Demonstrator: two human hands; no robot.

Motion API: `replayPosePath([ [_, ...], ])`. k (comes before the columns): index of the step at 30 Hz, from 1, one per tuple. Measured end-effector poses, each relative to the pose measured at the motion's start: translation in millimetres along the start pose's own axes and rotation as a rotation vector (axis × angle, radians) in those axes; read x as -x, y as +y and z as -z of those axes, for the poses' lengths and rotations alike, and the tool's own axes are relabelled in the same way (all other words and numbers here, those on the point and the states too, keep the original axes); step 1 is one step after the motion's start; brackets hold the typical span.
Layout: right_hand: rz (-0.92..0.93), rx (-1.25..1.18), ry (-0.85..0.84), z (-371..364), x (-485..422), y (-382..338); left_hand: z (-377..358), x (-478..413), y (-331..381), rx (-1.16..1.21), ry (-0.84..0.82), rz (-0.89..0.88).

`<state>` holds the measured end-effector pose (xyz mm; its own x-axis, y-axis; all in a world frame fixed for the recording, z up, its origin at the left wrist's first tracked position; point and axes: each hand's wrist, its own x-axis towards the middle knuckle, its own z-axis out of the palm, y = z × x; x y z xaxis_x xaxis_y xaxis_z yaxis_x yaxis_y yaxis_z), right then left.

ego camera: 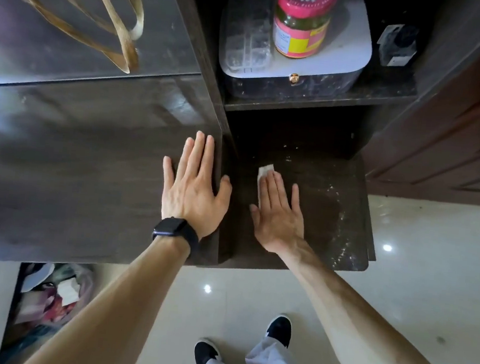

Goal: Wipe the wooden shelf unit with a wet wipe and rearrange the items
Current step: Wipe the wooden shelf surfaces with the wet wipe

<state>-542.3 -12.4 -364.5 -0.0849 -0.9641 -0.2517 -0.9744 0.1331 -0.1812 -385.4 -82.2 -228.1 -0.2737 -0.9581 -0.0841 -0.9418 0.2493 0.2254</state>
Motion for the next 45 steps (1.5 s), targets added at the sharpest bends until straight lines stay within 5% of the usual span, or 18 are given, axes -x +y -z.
replayPosePath([
  [10,0.0,0.126,-0.062,33.8,-99.9,-4.8,-8.9,-3.3,-5.3,0.032,0.045,0.008],
  [16,-0.562,-0.012,0.033,37.3,-75.8,49.4,-6.3,-3.1,-4.5,0.034,0.033,0.015],
  [21,-0.822,-0.184,0.117,13.3,-2.9,41.9,-3.7,-2.0,-2.4,0.039,0.032,0.025],
  [31,-0.562,-0.033,-0.003,-1.2,41.7,22.0,-4.6,-2.5,-2.1,0.048,0.046,0.022],
  [40,-0.757,-0.14,0.086,26.4,-41.1,79.8,-5.1,-2.9,-2.5,0.036,0.066,0.026],
  [45,-0.759,-0.148,0.066,19.6,8.1,81.1,-4.1,-2.0,-1.3,0.039,0.064,0.034],
])
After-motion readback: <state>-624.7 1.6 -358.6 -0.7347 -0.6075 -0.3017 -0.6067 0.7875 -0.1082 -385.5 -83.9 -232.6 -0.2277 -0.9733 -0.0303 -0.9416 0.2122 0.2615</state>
